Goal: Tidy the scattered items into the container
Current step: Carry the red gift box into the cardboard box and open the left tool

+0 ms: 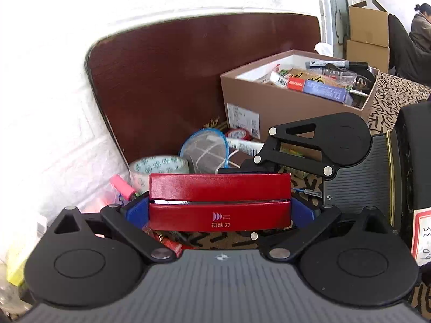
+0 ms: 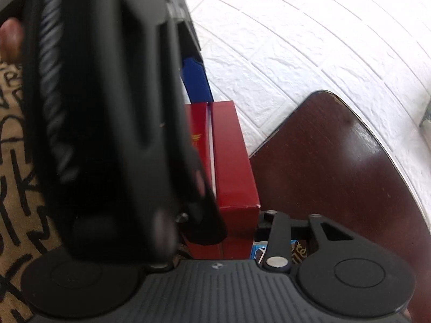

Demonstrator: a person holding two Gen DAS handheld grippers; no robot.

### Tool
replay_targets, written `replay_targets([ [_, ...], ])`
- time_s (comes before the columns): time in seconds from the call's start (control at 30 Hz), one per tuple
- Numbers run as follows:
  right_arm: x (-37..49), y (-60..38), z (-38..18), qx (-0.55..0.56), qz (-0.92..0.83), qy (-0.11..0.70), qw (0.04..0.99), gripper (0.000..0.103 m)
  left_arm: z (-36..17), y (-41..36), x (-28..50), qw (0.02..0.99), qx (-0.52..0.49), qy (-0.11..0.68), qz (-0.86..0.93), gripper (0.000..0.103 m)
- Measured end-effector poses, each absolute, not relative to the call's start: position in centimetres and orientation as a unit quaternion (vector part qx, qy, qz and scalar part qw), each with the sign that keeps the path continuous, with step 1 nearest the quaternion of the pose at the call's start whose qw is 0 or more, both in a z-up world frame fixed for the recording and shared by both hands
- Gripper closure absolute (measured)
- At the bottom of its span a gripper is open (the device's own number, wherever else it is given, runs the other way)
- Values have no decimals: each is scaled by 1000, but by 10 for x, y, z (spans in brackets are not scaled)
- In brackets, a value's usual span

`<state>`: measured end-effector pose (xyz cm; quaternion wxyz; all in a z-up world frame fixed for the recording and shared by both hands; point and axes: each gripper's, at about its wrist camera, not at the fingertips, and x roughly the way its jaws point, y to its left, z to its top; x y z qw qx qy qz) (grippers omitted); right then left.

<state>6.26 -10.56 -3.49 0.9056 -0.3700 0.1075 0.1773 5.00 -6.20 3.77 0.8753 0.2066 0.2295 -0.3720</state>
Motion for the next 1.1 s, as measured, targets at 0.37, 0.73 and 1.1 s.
replay_targets([
  [0.37,41,-107,16,-374,148,75,913,64,80,-63,20,881,221,183,-375,0],
  [0.73,17,-158,91,-385,77,58,918,64,131,-124,-4,875,232,111,-411,0],
  [1.1,41,-270,119,-426,-13,91,900,63,135,-234,17,856,205,79,-467,0],
])
